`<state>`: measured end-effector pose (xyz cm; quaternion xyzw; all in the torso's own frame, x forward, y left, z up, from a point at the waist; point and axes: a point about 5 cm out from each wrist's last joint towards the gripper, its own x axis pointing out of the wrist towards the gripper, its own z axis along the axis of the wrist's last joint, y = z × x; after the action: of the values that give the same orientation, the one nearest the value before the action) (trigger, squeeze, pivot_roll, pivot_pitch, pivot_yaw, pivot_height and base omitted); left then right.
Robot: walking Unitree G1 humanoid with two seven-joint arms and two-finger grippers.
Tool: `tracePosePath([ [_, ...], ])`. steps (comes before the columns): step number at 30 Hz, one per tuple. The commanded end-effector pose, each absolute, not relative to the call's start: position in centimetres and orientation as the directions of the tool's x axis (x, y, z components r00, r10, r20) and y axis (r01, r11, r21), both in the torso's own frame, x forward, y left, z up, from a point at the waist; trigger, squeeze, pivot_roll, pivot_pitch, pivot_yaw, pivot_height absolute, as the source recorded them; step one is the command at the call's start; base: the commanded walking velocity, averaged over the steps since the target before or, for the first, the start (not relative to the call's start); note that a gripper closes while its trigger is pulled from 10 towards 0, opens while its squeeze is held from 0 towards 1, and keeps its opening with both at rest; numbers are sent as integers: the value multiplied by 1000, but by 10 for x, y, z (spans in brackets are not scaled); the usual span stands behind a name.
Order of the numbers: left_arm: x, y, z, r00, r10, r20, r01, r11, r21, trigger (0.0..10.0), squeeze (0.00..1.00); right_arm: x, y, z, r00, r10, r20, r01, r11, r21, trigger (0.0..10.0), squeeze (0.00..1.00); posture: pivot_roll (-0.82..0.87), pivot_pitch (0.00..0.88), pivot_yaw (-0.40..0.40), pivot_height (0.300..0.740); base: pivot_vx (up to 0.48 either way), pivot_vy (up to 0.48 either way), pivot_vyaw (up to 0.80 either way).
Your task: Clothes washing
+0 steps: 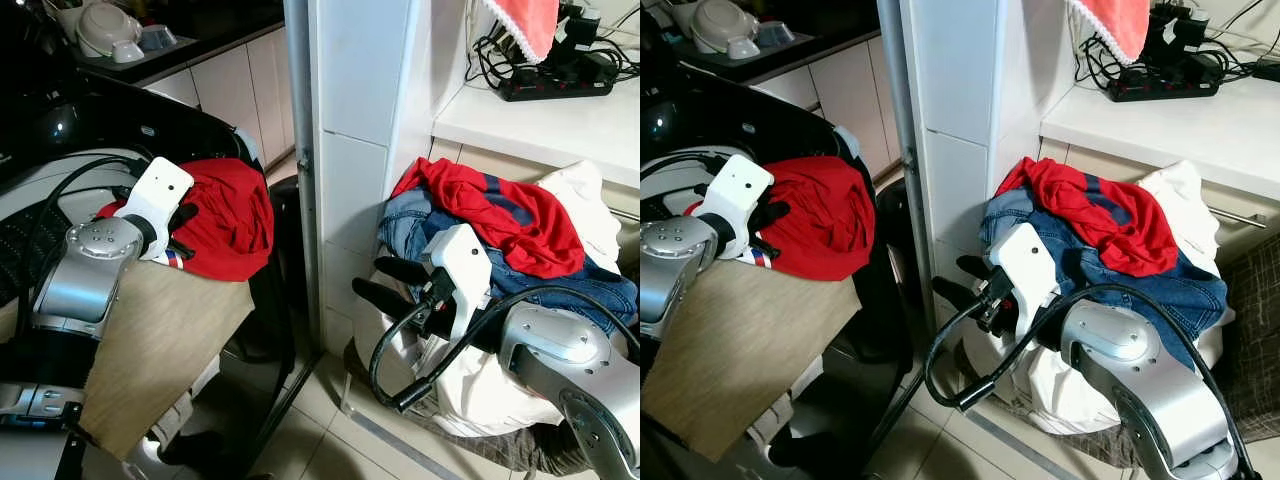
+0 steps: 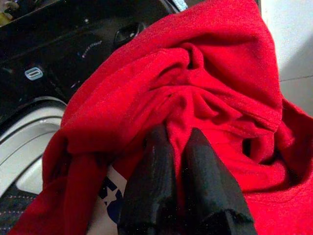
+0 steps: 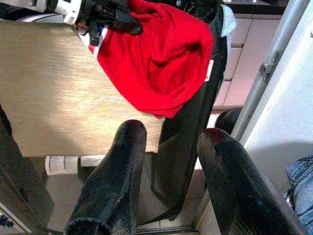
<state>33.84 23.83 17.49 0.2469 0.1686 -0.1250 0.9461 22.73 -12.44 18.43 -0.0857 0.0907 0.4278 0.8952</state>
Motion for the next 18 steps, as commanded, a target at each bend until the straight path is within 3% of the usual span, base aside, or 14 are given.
tracePosePath([
  [1,341,251,179,922,-97,-374,264,865,427,0,0,227,-122,190,612,762,-211,-790,604,-106,10000,0,-107,0,82,740,0,0,0],
  [4,358,276,229,980,41,-195,81,812,578,0,0,229,-121,191,617,760,-203,-786,607,-116,10000,0,-107,0,84,740,0,0,0],
  [5,363,295,268,989,139,-57,-65,739,671,0,0,229,-121,192,619,759,-202,-785,608,-120,10000,0,-107,0,84,740,0,0,0],
  [6,359,324,333,945,266,190,-315,584,748,0,0,230,-122,192,622,757,-200,-783,609,-125,10000,0,-104,0,85,740,0,0,0],
  [7,353,334,360,907,304,292,-415,516,749,0,0,230,-122,192,621,757,-200,-783,609,-127,10000,0,-100,0,86,740,0,0,0],
  [9,346,350,380,859,359,364,-495,404,770,0,0,229,-120,191,619,760,-199,-785,606,-129,10000,0,-104,0,92,740,0,0,0],
  [11,346,357,372,862,387,327,-481,423,768,0,0,229,-119,191,620,760,-196,-785,606,-132,10000,0,-106,0,94,740,0,0,0],
  [13,351,362,337,891,403,210,-424,570,704,0,0,227,-119,190,619,760,-198,-785,605,-134,10000,0,-112,0,87,740,0,0,0],
  [15,351,366,322,893,424,152,-394,573,719,157,0,226,-119,190,614,763,-203,-789,600,-131,10000,0,-110,0,82,740,0,0,0],
  [16,352,371,307,890,448,83,-362,585,726,10000,0,226,-119,190,608,767,-205,-794,594,-131,10000,0,-106,0,77,740,0,0,0],
  [18,351,378,283,886,460,-63,-299,669,681,10000,0,227,-118,190,596,775,-211,-802,582,-131,10000,0,-106,0,72,740,0,0,0],
])
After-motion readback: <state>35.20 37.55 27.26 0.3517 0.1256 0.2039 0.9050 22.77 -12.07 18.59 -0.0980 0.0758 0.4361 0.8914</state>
